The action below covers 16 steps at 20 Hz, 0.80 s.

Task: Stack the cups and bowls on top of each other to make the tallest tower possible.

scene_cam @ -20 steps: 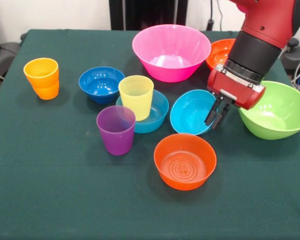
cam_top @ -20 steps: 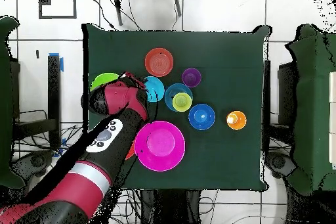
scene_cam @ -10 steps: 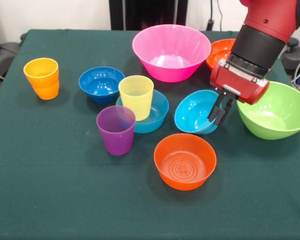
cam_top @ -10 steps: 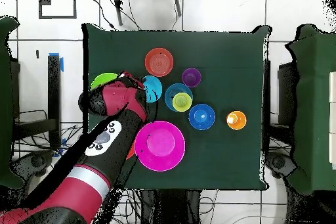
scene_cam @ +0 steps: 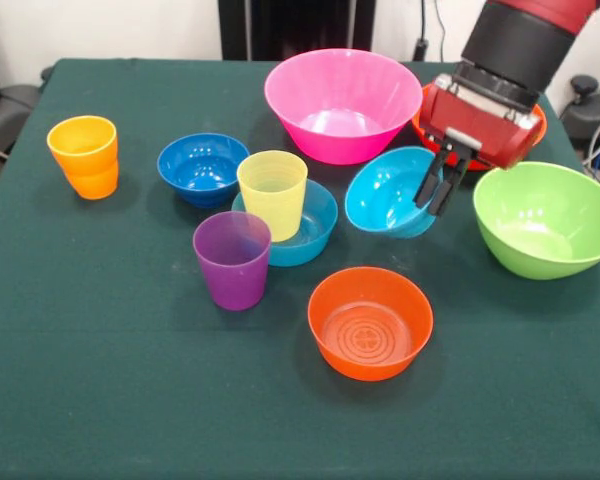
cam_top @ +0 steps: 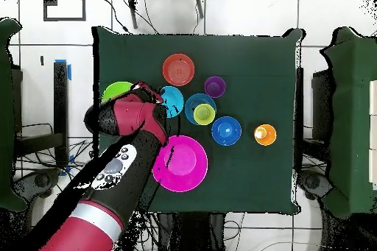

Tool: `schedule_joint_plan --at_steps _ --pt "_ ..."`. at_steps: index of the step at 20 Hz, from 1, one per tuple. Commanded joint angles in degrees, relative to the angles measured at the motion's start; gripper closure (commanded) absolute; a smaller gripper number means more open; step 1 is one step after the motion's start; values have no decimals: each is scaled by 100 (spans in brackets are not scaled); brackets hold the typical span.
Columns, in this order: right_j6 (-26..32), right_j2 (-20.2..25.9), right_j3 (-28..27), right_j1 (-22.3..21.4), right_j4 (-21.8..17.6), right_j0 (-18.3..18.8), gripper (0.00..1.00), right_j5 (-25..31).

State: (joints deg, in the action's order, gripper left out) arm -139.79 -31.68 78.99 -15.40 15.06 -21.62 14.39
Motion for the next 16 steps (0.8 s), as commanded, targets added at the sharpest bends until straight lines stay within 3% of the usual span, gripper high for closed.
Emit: schedule_joint_plan --at_steps 1,16 --pt "489 938 478 -469 -605 296 100 662" --pt "484 1316 542 -702 -1200 702 100 509"
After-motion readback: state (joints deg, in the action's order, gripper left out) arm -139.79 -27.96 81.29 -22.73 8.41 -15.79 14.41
